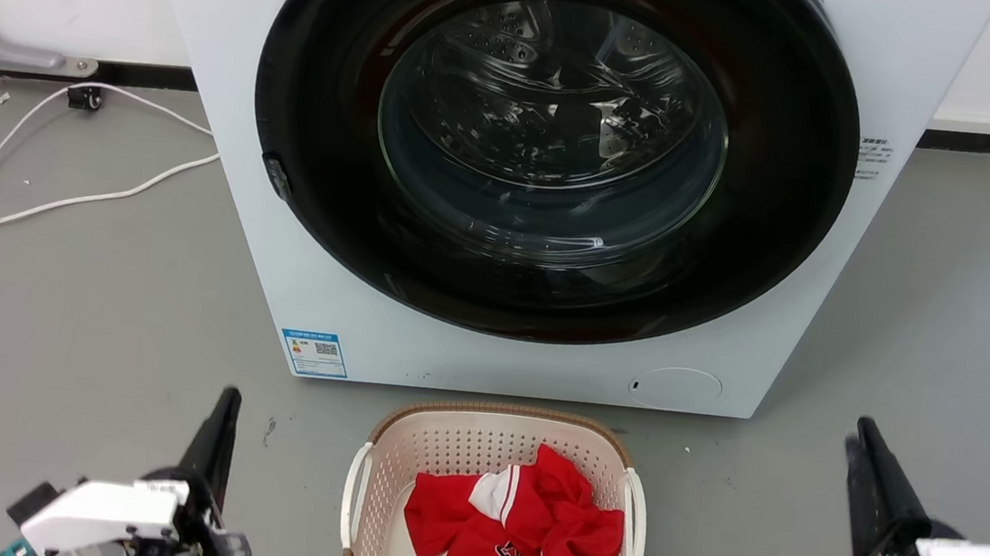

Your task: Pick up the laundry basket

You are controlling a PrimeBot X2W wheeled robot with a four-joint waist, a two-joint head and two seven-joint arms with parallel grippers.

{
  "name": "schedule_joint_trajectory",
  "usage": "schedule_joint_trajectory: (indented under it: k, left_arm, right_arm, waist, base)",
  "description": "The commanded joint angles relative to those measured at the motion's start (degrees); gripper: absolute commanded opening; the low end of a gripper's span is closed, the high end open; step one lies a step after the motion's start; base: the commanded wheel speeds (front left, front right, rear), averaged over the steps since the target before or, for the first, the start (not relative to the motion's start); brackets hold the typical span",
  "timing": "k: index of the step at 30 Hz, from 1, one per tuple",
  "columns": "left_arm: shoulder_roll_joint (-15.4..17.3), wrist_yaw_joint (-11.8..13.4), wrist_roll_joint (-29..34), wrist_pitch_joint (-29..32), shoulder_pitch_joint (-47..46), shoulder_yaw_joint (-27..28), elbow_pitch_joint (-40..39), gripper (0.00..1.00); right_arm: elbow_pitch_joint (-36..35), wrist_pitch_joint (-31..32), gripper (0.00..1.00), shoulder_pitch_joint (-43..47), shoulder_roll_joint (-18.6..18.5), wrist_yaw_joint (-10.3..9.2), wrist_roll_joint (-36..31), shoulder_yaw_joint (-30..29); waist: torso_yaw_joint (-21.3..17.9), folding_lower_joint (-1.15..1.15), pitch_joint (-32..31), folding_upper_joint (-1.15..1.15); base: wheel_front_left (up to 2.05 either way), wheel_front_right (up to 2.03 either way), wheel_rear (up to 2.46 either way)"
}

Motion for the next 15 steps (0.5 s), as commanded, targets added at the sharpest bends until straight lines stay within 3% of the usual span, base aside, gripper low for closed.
schedule_joint_trajectory:
  k: [1,15]
  left_arm:
    - [-0.03,0.00,0.02,-0.05,0.14,-0.03,0.13,1.00]
    - [-0.11,0.00,2.87,-3.77,2.06,-0.58,-2.26,1.00]
  right_arm:
    - [0.07,-0.02,1.00,0.14,0.01,0.00,-0.02,0.03]
    - [-1.51,-3.75,1.00,2.03,0.10,0.01,-4.20,1.49]
  waist:
    - [0.00,0.00,0.00,0.00]
    - [-0.01,0.00,-0.06,0.00]
  base:
    - [0.00,0.00,0.00]
    - [0.00,0.00,0.00]
